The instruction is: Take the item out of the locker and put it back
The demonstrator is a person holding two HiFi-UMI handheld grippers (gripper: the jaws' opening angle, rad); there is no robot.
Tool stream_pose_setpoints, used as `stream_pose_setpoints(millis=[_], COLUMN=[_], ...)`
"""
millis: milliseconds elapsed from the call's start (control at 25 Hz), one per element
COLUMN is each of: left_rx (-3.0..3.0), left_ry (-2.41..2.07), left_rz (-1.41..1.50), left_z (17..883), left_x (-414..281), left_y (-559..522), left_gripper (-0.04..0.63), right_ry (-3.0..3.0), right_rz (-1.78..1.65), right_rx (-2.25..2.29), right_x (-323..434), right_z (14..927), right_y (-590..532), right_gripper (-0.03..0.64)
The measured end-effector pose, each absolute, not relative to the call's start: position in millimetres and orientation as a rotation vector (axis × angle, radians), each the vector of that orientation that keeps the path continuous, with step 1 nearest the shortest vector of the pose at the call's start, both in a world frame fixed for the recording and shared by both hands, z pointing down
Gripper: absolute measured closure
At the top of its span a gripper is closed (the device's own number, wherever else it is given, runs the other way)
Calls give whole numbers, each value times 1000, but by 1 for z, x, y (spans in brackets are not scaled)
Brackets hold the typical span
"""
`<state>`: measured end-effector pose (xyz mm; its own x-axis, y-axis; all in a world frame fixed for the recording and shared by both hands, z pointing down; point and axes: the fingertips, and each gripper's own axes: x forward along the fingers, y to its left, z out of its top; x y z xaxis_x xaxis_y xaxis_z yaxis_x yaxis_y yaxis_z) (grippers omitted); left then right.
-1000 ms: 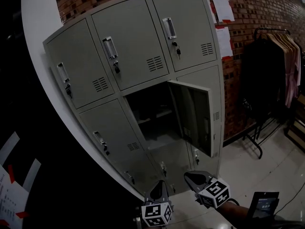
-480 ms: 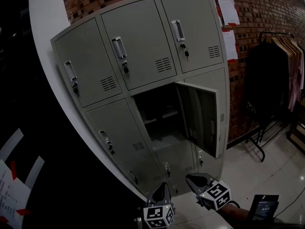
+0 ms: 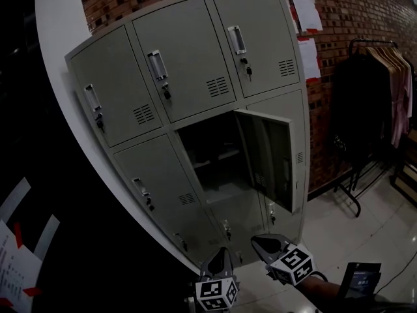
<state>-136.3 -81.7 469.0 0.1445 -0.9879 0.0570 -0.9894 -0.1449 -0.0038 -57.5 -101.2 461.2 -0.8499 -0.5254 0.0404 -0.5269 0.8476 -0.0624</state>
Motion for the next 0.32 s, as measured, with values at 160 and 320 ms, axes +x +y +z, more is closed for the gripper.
stream_pose_setpoints(millis=[160,320], left_rx=[2358,2364], left_ry=[-2021,-2017], left_rz=[65,53], left_z=[469,467], left_x=[-135,-134], left_y=[-82,-84], left_gripper=[600,598], right_ry=[-3003,-3004], right_rz=[107,102], right_rx=[865,872], right_x=[-57,-57], right_z=[459,458], right_y=[-101,-103], right_gripper=[627,627])
